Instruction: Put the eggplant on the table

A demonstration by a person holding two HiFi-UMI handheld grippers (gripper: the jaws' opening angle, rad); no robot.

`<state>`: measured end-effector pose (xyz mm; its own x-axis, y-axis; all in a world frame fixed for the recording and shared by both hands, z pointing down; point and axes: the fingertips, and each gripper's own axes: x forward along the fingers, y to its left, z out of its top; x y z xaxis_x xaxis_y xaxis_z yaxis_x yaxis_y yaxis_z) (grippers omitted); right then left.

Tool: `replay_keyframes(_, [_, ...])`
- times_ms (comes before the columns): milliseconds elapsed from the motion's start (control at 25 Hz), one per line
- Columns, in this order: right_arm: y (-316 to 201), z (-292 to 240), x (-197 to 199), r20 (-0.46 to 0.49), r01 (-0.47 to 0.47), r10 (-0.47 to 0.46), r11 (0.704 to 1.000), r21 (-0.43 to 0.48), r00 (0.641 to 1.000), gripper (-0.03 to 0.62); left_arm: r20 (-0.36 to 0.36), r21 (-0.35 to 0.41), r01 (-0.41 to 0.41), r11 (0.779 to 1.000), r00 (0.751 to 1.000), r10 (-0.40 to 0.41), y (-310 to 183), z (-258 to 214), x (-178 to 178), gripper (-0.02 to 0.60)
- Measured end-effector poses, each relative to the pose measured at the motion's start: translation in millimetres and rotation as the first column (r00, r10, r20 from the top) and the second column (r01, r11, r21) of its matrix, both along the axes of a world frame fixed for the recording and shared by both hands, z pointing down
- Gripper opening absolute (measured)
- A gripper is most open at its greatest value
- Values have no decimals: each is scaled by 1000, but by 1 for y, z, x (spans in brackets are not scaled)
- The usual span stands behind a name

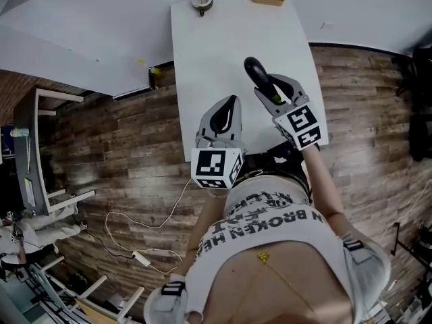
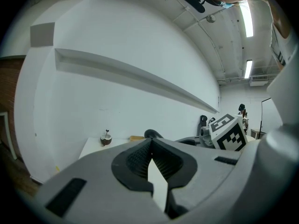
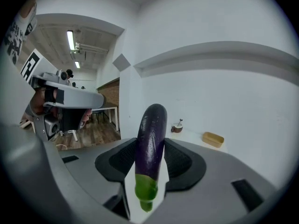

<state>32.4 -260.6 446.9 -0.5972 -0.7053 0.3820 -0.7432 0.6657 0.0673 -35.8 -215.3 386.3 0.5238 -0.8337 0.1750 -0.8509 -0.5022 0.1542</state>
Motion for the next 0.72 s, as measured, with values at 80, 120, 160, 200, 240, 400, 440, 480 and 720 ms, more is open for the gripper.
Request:
replay_keyframes(80, [-5,10,-2,-13,9,-9,1000,-18,1000,183,0,-6,6,1000,1000,-6,-4,1,-3,6])
replay_keyframes(120, [-6,15,-3,-21,14,-14,999,-30,1000,183,0,-8,8,1000,1000,-8,-5,1,-4,6])
replay_keyframes(160, [-6,19,-5,-31,18,-20,999,-41,999,183,1,-10,10,1000,1000,-10,-5,1,-5,6])
replay_keyframes(200, [-6,25,-5,-42,23,-26,998,-51,999,183,1,-11,12,1000,1000,-12,-4,1,-6,6])
replay_keyframes(240, [-5,30,-6,-54,29,-32,998,-59,998,183,1,-13,14,1000,1000,-14,-3,2,-7,6])
replay_keyframes(400, [-4,51,-11,-88,49,-58,994,-99,994,183,1,-22,24,999,1000,-24,-1,5,-10,6])
replay_keyframes(440, [-4,57,-11,-98,53,-64,993,-110,993,183,0,-25,27,999,1000,-27,-1,6,-12,6])
replay_keyframes(480, [-4,63,-12,-108,58,-71,991,-120,992,183,0,-27,30,999,1000,-30,-1,6,-13,6])
replay_keyframes(720, [-1,100,-13,-146,72,-102,978,-197,984,183,2,-36,49,998,999,-49,2,11,-19,6])
